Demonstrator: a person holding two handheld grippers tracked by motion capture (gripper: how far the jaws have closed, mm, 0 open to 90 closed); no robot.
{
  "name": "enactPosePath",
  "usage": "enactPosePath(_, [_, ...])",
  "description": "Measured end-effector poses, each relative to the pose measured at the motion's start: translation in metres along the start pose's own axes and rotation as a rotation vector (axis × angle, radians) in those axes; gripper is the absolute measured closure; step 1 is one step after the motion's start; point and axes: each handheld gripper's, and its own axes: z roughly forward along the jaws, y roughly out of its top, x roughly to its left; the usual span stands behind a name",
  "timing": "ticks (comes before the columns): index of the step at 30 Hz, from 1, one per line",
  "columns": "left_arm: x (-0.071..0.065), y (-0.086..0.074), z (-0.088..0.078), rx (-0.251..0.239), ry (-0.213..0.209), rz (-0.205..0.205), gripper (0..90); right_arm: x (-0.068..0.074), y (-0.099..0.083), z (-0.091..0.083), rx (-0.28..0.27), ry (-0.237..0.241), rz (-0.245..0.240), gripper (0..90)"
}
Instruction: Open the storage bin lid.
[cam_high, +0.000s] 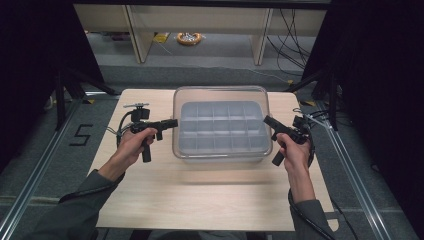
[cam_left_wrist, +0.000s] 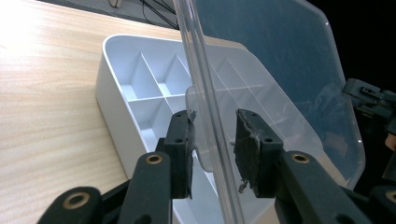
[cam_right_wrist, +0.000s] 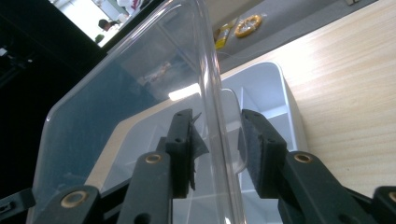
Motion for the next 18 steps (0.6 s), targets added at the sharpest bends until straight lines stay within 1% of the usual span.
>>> enactPosePath(1, [0.0, 0.0, 0.0, 0.0, 0.0, 0.0, 66.4, 0.001, -0.001, -0.002, -0.003, 0.002, -0.008, 66.4])
enactPosePath(2, [-0.001, -0.005, -0.004, 0.006, -0.002, 0.007, 66.5, 0.004, -0.003, -0.006, -0.001, 0.0, 0.009, 66.4])
enactPosePath(3, [-0.001, -0.005, -0.004, 0.006, -0.002, 0.007, 66.6, 0.003, -0.004, -0.008, -0.002, -0.002, -0.019, 66.3])
enactPosePath(4, [-0.004, -0.01, -0.007, 0.002, -0.01, 0.013, 66.5, 0.005, -0.006, -0.012, -0.01, 0.008, -0.008, 66.3])
enactPosePath(5, [-0.004, -0.012, -0.009, 0.007, -0.016, 0.021, 66.4, 0.006, -0.006, -0.014, -0.011, 0.014, -0.014, 66.4])
enactPosePath(6, [-0.006, -0.015, -0.009, -0.005, -0.019, 0.007, 66.4, 0.007, -0.008, -0.018, -0.012, 0.017, 0.0, 66.6])
enactPosePath(7, [-0.006, -0.015, -0.009, -0.005, -0.019, 0.007, 66.4, 0.006, -0.009, -0.02, -0.024, 0.019, -0.027, 66.6])
enactPosePath(8, [-0.008, -0.019, -0.012, 0.0, -0.025, 0.018, 66.4, 0.006, -0.01, -0.023, -0.028, 0.017, -0.051, 66.6])
enactPosePath(9, [-0.008, -0.019, -0.012, 0.0, -0.025, 0.018, 66.4, 0.007, -0.012, -0.025, -0.028, 0.016, -0.036, 66.6])
enactPosePath(10, [-0.01, -0.024, -0.014, 0.001, -0.037, 0.018, 66.4, 0.005, -0.013, -0.028, -0.033, 0.018, -0.059, 66.8])
enactPosePath(11, [-0.011, -0.027, -0.015, 0.007, -0.043, 0.022, 66.4, 0.007, -0.015, -0.031, -0.032, 0.023, -0.028, 67.0])
enactPosePath(12, [-0.011, -0.028, -0.016, 0.01, -0.044, 0.029, 66.4, 0.005, -0.017, -0.034, -0.039, 0.025, -0.043, 67.1])
enactPosePath(13, [-0.012, -0.031, -0.017, 0.015, -0.053, 0.03, 66.4, 0.006, -0.019, -0.036, -0.034, 0.027, -0.019, 67.1])
enactPosePath(14, [-0.012, -0.032, -0.017, 0.014, -0.062, 0.024, 66.4, 0.004, -0.021, -0.038, -0.048, 0.025, -0.044, 67.1])
enactPosePath(15, [-0.012, -0.034, -0.018, 0.026, -0.061, 0.031, 66.3, 0.005, -0.023, -0.04, -0.048, 0.026, -0.027, 67.2])
enactPosePath(16, [-0.014, -0.036, -0.018, 0.012, -0.066, 0.019, 66.1, 0.005, -0.026, -0.042, -0.047, 0.028, -0.017, 67.2])
enactPosePath(17, [-0.014, -0.037, -0.019, 0.018, -0.065, 0.03, 66.2, 0.001, -0.028, -0.043, -0.056, 0.027, -0.047, 67.2])
enactPosePath(18, [-0.014, -0.037, -0.019, 0.018, -0.065, 0.03, 66.2, 0.002, -0.03, -0.045, -0.048, 0.027, -0.025, 67.2])
